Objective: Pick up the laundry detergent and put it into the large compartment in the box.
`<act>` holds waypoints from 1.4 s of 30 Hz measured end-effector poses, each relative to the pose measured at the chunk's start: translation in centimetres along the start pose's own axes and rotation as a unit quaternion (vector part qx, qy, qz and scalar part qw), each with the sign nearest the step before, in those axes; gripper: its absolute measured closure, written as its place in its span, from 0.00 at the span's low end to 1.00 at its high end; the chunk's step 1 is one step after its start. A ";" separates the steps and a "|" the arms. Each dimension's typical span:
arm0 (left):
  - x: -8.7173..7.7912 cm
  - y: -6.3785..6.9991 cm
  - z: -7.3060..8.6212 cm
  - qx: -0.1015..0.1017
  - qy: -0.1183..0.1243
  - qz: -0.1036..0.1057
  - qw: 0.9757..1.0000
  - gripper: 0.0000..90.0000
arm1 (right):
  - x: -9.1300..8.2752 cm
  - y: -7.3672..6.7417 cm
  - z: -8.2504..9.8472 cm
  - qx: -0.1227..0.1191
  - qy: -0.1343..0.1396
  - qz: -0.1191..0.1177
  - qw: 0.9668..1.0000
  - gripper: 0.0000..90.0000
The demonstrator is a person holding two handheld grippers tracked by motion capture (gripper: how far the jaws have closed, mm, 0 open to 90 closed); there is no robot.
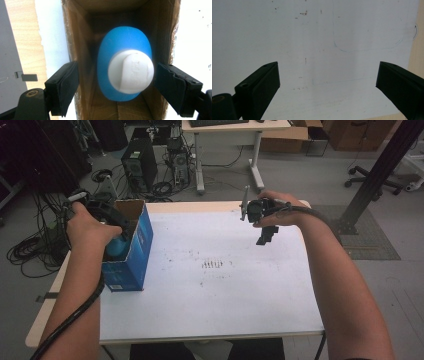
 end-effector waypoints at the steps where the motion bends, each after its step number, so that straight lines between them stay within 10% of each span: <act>1: -0.1 0.0 0.0 0.000 0.001 -0.002 1.000 0.21 | 0.0 0.0 0.0 0.000 0.000 0.000 1.000 0.05; 31: -3.4 0.6 -0.4 0.026 0.007 -0.006 1.000 0.08 | -0.5 -0.4 0.2 0.002 0.004 0.002 1.000 0.05; 42: -4.0 1.8 -0.2 0.072 0.014 0.004 0.997 0.03 | -0.5 -0.5 0.1 0.000 0.006 0.002 1.000 0.05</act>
Point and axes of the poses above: each handheld gripper's, and its own axes: x roughly forward along the jaws, z roughly out of its underside, y roughly to its right, the point moved 9 cm from there along x, roughly forward along the jaws, and after that the axes turned 14 degrees about y, right-handed, at the moved point
